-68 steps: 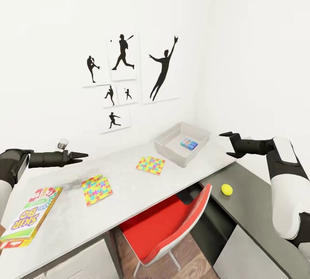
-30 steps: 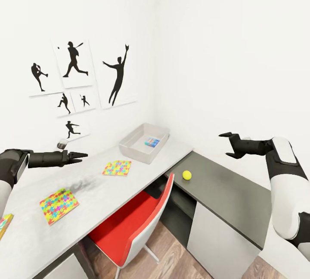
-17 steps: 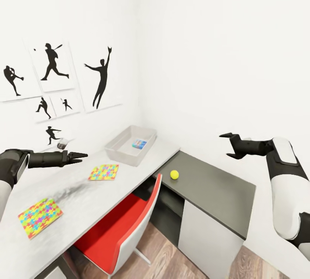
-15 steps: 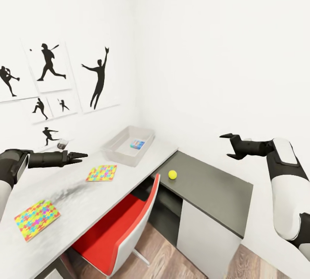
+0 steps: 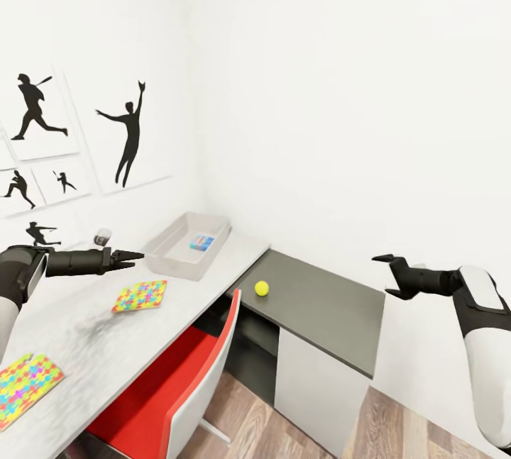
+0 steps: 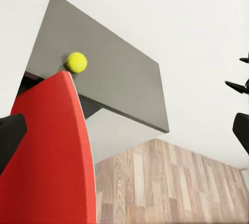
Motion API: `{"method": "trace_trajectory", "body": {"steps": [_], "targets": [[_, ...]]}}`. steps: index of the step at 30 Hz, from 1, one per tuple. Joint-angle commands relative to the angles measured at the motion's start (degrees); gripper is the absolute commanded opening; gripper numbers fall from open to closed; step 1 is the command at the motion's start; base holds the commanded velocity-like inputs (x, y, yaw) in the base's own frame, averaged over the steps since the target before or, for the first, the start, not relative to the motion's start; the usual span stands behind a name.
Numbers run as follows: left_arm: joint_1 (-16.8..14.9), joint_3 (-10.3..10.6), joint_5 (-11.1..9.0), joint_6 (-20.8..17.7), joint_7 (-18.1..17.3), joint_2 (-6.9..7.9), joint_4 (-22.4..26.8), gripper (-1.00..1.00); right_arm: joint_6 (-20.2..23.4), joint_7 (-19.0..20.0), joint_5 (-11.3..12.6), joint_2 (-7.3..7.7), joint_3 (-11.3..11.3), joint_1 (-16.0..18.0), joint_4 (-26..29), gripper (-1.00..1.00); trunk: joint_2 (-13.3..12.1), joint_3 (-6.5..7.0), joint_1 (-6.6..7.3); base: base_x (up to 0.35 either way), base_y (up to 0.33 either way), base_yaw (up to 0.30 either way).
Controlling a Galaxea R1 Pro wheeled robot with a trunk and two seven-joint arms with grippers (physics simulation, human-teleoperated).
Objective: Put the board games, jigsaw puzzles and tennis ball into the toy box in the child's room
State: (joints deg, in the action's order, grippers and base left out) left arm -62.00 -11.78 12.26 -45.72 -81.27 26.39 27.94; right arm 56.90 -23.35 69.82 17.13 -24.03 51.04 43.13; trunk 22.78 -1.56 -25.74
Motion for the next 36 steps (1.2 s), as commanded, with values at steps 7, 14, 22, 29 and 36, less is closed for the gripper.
{"method": "trace_trajectory", "body": {"steps": [7,14,22,29,36], "targets": [[-0.06,-0.25,0.66,-0.6,-0.46,-0.02,0.03,1.0,0.01,6.24,0.65,2.46,-0.45,-6.98,0.1,1.0,0.14,0.26,-0.04,0.0,0.0,-0.245],[-0.06,-0.2,0.81,-0.53,-0.39,0.04,0.01,1.0,0.08,11.29,0.74,5.09,-1.03,-12.9,0.41,1.0,0.14,0.65,-0.04,0.0,0.0,-0.245],[0.11,-0.05,0.9,-0.45,-0.36,0.07,0.01,1.0,0.0,19.77,0.68,6.06,-3.16,-21.75,0.46,1.0,0.14,1.09,-0.04,0.0,0.0,-0.245],[0.2,0.08,0.86,-0.42,-0.3,-0.1,0.01,1.0,-2.16,30.14,0.5,5.51,-5.28,-31.75,0.44,1.0,0.14,1.5,-0.04,0.0,0.0,-0.229],[0.31,0.09,0.88,-0.34,-0.22,-0.14,-0.06,1.0,-11.77,39.25,0.12,5.09,-5.28,-38.88,0.07,1.0,0.14,1.92,-0.04,0.0,0.0,-0.215]]}}
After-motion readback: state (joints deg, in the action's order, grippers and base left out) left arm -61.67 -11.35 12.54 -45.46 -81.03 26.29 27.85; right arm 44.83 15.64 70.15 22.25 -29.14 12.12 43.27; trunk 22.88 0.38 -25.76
